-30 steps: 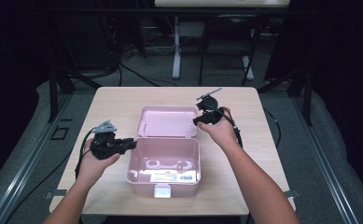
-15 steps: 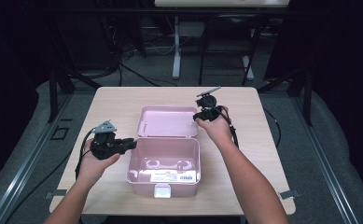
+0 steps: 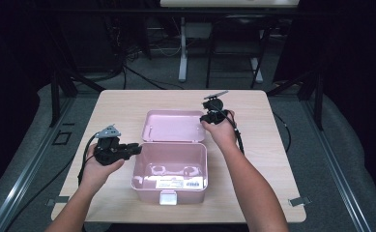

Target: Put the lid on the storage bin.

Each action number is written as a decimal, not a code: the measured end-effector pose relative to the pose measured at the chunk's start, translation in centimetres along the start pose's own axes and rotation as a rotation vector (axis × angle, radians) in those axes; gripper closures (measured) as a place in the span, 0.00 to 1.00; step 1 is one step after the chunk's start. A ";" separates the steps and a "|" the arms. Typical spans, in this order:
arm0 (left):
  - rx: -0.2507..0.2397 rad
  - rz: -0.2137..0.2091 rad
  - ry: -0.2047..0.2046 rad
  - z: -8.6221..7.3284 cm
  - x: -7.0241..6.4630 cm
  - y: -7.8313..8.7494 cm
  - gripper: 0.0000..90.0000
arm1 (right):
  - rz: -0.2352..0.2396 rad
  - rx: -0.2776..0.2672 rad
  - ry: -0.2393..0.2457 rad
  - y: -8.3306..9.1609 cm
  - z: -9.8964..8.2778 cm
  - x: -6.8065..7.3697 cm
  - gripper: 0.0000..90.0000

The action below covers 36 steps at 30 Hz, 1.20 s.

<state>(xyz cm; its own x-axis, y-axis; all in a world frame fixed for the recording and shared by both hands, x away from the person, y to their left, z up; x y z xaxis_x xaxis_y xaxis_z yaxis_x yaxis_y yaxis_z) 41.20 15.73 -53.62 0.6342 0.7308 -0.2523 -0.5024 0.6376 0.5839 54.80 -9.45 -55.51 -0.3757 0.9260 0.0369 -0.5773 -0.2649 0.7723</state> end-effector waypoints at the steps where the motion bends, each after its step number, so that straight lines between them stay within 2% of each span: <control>1: 0.001 -0.001 0.000 0.0 0.0 0.0 0.83 | 0.000 0.000 0.000 0.0 0.0 0.0 0.74; 7: 0.001 -0.002 -0.001 0.0 0.0 0.0 0.83 | -0.010 0.001 -0.016 -0.6 0.1 0.1 0.77; 11: 0.001 -0.003 -0.003 0.0 0.0 0.0 0.83 | -0.015 0.002 -0.022 -1.0 0.1 0.1 0.82; 16: 0.002 -0.003 -0.003 0.0 0.0 0.0 0.83 | -0.034 0.008 -0.016 -1.1 0.2 0.4 0.86; 22: 0.001 -0.004 -0.002 0.0 0.0 0.0 0.83 | -0.039 0.005 -0.043 -0.7 0.4 0.4 0.88; 36: 0.000 -0.002 0.000 0.0 0.1 -0.2 0.83 | -0.053 -0.052 -0.030 0.7 1.3 0.7 0.90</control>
<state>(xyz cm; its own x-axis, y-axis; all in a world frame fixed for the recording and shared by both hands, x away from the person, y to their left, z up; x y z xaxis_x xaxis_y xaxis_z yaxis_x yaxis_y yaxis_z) 41.32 15.67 -53.73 0.6354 0.7293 -0.2538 -0.5007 0.6393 0.5836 55.07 -8.69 -54.14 -0.3220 0.9466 0.0163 -0.6332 -0.2281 0.7396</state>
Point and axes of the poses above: each handheld gripper's, and its own axes: y roughly backward along the jaws, z roughly out of its top, x roughly to its left, the point moved 10 cm from there along -y, roughly forward along the jaws, and after that the axes turned 5 degrees about y, right-handed, at the moved point
